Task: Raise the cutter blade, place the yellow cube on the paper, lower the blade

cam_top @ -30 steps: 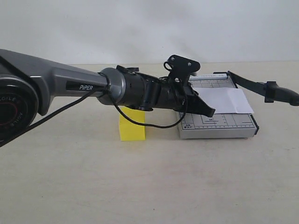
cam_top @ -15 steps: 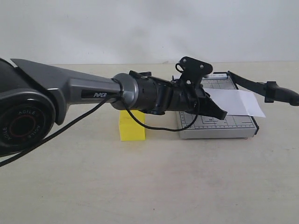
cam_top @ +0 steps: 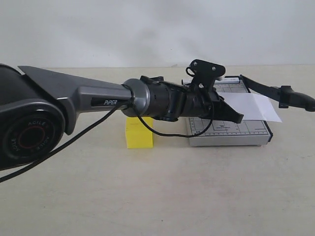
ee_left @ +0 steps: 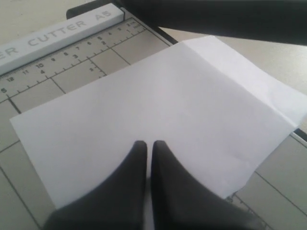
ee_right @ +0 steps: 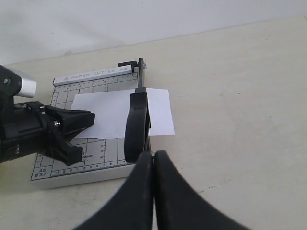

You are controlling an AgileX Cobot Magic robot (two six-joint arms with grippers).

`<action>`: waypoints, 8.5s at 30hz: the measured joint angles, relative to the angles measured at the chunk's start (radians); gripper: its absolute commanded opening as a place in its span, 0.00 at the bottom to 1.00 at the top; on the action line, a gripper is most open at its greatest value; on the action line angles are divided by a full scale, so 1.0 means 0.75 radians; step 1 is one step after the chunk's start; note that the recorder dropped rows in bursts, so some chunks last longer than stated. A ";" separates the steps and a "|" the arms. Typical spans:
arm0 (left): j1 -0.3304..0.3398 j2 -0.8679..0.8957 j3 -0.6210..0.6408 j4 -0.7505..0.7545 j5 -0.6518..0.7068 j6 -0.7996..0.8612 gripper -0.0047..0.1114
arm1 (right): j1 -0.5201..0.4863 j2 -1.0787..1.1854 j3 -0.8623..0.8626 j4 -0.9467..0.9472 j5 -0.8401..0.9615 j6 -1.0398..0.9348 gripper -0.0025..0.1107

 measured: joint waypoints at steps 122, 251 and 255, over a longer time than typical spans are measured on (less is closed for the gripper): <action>-0.119 -0.923 0.918 0.316 -0.401 -0.872 0.08 | 0.000 0.000 0.000 0.010 0.217 -0.116 0.02; 0.063 -1.330 0.511 2.632 0.466 -2.181 0.08 | 0.000 0.000 0.000 0.066 0.296 -0.163 0.02; 0.260 -1.561 0.805 3.077 0.296 -2.240 0.08 | 0.000 0.000 0.000 0.066 0.299 -0.163 0.02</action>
